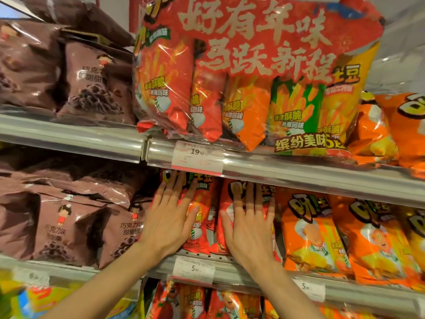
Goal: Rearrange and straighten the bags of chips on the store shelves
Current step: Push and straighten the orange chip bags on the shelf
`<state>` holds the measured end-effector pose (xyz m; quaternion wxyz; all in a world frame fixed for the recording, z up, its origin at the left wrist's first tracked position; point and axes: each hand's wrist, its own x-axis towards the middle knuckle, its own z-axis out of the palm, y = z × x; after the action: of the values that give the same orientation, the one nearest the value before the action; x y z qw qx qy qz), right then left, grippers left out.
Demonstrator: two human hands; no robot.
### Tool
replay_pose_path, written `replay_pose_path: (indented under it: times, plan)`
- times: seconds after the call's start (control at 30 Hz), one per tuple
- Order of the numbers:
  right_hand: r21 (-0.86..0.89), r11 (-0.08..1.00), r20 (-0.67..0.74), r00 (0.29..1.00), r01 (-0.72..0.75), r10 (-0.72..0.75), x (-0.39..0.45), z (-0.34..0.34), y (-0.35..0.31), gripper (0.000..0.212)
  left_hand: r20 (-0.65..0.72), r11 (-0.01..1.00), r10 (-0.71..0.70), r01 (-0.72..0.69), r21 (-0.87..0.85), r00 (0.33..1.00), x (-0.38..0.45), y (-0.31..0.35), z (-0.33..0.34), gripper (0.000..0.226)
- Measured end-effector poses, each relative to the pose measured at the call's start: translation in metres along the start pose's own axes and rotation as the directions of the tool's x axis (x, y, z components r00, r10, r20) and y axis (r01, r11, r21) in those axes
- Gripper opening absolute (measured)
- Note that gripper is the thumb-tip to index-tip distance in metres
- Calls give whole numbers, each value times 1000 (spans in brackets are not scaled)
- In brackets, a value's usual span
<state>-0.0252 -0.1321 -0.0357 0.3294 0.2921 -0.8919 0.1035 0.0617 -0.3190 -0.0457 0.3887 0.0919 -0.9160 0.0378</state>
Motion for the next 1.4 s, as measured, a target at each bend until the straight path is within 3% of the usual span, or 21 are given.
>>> replay_pose_path:
  times: [0.3, 0.43, 0.5, 0.6, 0.7, 0.8, 0.97, 1.13, 1.27, 1.4]
  plan:
    - [69, 998, 23, 1000, 11, -13, 2, 6, 1, 66, -25, 1000, -6, 6, 2, 1000, 3, 4, 2, 61]
    - [325, 945, 82, 994, 37, -67, 3, -9, 13, 63, -98, 999, 3, 1, 38, 995, 2, 11, -3, 58]
    - [436, 899, 95, 992, 29, -78, 2, -23, 27, 59, -174, 1000, -28, 28, -1, 984, 2, 23, -9, 50]
    - [421, 907, 39, 999, -2, -16, 5, -46, 63, 54, -272, 983, -86, 37, -181, 959, 6, 66, -19, 38]
    - [367, 924, 26, 995, -103, 100, 14, -66, 119, 36, -143, 870, -138, 51, -491, 980, 18, 129, -23, 34]
    - [296, 943, 24, 988, -150, 150, 15, -79, 180, 27, 33, 739, -140, 127, -662, 990, 31, 187, -14, 36]
    - [95, 995, 137, 990, -36, 23, -8, -74, 235, 22, 325, 788, -120, 289, -543, 938, 54, 243, 9, 74]
    - [122, 992, 184, 983, -38, 15, -17, -66, 257, 36, 555, 781, -79, 397, -482, 828, 71, 253, 26, 86]
    - [179, 977, 257, 964, -112, 63, -11, -66, 267, 23, 503, 597, -81, 446, -667, 860, 80, 256, 31, 79]
    - [359, 888, 458, 883, -287, 101, -4, -78, 274, 23, 466, 441, -137, 475, -762, 874, 81, 254, 34, 64]
